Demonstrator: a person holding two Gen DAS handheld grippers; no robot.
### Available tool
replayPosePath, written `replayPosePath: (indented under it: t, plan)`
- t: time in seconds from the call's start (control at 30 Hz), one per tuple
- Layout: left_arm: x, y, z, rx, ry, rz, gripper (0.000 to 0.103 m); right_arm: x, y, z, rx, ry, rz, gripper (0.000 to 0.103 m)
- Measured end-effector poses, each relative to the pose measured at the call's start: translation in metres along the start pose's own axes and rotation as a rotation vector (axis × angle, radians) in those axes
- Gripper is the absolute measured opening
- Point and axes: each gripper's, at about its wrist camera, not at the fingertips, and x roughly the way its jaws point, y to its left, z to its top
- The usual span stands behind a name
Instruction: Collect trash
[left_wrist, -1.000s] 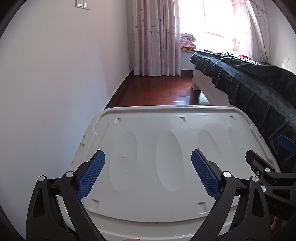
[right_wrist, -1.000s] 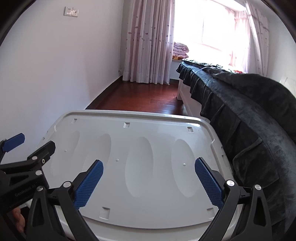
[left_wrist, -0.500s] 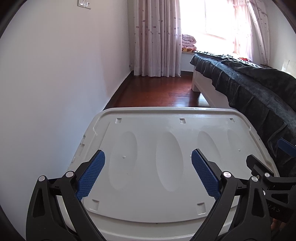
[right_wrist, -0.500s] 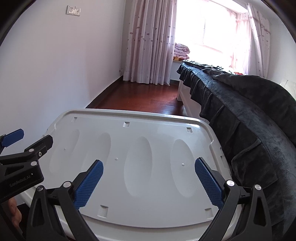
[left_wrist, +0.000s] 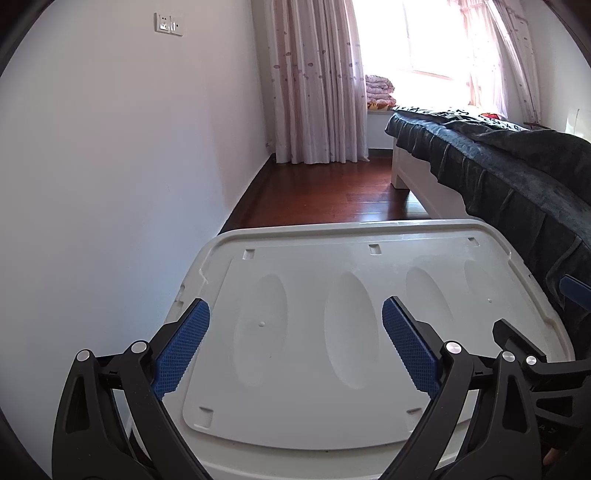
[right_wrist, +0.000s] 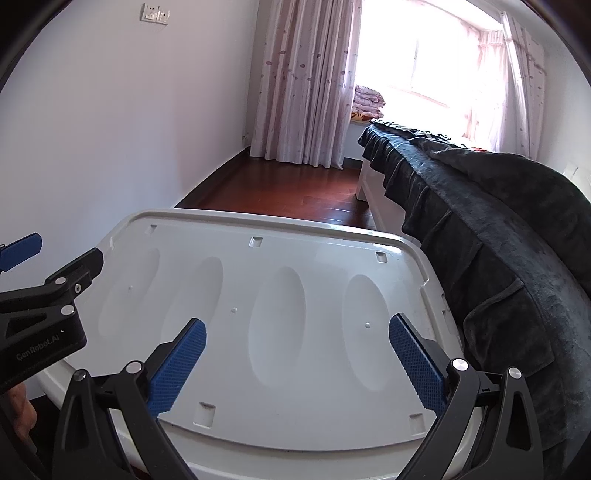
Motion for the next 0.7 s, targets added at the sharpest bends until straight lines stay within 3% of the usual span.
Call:
replayPosePath:
  t: [0.23,0.7]
  plan:
    - [-0.0042,0.0009,0.0001,-0.012,-0.035,-0.023,0.092,0.0003,0.0022,-0.0008,-0.004,0.004,0.001,0.098]
    - [-0.0062,-0.0006,0.0033,-0.004,-0.054,0.000,0.092,0.0031,0.0061,-0.0025,-0.023,0.013,-0.007,0.098]
